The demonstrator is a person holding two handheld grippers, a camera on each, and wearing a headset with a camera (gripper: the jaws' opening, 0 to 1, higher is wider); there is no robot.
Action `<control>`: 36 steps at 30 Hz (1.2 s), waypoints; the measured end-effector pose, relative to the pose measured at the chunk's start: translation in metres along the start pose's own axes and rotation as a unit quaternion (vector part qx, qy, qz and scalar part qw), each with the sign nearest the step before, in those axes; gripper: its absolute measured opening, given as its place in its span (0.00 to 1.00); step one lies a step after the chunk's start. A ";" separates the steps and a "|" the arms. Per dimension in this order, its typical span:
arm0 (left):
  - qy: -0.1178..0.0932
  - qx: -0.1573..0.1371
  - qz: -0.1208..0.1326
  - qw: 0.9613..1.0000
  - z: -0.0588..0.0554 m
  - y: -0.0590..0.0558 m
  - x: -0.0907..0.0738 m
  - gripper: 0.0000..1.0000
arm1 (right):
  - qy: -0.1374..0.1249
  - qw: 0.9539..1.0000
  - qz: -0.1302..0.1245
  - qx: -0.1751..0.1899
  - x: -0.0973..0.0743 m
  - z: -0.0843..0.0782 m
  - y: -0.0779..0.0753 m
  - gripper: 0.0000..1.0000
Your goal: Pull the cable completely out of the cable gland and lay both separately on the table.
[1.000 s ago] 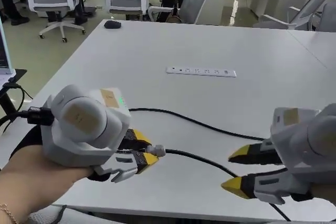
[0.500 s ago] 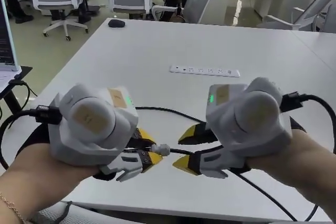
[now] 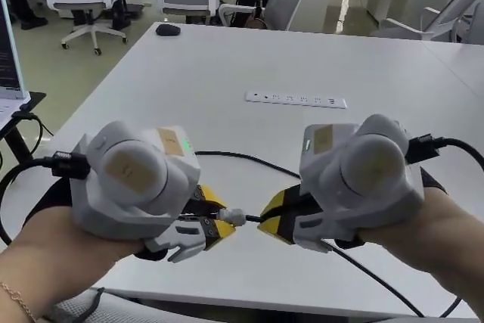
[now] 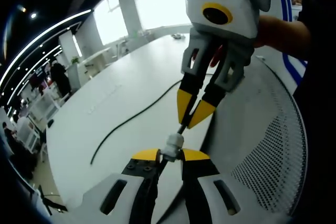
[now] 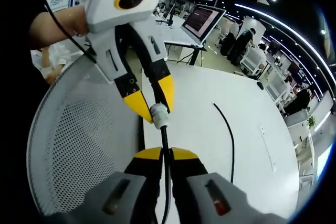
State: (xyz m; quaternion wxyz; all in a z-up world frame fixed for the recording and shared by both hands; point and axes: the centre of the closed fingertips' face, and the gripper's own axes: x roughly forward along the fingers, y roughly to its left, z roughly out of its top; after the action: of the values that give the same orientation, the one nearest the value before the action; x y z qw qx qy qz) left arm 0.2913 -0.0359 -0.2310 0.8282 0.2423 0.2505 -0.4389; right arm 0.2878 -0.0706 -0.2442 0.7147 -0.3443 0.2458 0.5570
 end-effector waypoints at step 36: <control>0.008 -0.004 -0.010 1.000 -0.002 0.000 0.010 0.17 | -0.091 0.975 -0.159 0.126 -0.085 -0.019 -0.148 0.03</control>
State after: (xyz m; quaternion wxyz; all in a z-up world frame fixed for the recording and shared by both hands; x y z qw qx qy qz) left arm 0.2954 -0.0409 -0.2383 0.8226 0.2396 0.2610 -0.4447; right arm 0.4095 -0.1594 -0.1611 0.8508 -0.2344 0.1901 0.4301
